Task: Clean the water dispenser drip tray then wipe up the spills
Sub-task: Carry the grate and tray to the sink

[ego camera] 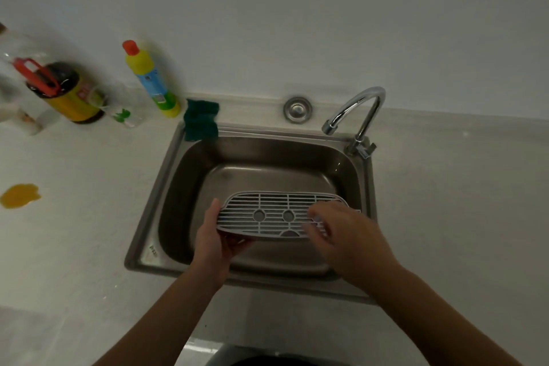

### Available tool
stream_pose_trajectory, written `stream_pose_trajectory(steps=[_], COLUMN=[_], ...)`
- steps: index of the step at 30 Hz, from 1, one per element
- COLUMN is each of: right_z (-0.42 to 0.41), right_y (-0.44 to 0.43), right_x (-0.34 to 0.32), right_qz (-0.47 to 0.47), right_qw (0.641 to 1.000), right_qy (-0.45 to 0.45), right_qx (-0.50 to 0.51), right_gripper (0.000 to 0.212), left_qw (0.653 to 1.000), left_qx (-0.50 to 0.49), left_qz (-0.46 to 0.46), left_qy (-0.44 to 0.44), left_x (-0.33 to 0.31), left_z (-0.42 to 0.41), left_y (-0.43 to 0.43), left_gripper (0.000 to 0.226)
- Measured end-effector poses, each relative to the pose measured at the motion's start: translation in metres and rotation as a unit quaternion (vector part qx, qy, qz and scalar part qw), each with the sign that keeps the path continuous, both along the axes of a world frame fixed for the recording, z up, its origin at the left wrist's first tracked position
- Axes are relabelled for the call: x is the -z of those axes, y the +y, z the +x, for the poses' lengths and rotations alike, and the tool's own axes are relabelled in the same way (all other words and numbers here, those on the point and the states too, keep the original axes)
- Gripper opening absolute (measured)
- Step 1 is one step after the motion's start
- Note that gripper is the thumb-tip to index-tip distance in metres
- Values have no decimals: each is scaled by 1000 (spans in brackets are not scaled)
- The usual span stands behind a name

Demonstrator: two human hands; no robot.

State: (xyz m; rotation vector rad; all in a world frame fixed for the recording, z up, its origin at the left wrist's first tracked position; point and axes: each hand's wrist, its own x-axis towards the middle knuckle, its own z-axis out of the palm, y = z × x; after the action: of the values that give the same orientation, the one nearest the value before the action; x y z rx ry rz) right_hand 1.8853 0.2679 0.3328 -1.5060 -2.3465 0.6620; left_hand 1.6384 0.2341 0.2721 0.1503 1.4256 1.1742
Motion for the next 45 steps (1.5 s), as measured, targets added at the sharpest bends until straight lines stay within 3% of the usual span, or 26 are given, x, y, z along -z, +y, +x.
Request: stream_pose_trajectory(steps=[2,6,15,29,34,38,45], right_z=[-20,-36,-44,-31,21,77,156], right_y=[10,29,60,77,69,70,55], right_x=[9,28,33,8,-12,8,84], right_qz=[-18,-34,-52,21,13,-37,-120], right_qw=[997,991,987,974,988,983,927], right_qy=[-56,-111,-137,-207,-151,-132,-239], right_qx=[-55,-68,-68,-94,3,126,264], right_gripper=[34,31,38,36,40,26,36], left_qw=[1000,1000,998,996,997,997,997], left_qx=[-1,2,24,28,5,-7,-23], left_qz=[-3,-1,-10,-18,-21,-29,-38], left_qy=[-6,-21,-58,-88,-79,-70,-56], left_x=[2,7,21,38,36,35,29], left_z=[-1,-5,-11,-14,-14,-15,-14], left_y=[5,17,54,66,64,57,39], left_gripper=[55,50,57,61,46,43,45])
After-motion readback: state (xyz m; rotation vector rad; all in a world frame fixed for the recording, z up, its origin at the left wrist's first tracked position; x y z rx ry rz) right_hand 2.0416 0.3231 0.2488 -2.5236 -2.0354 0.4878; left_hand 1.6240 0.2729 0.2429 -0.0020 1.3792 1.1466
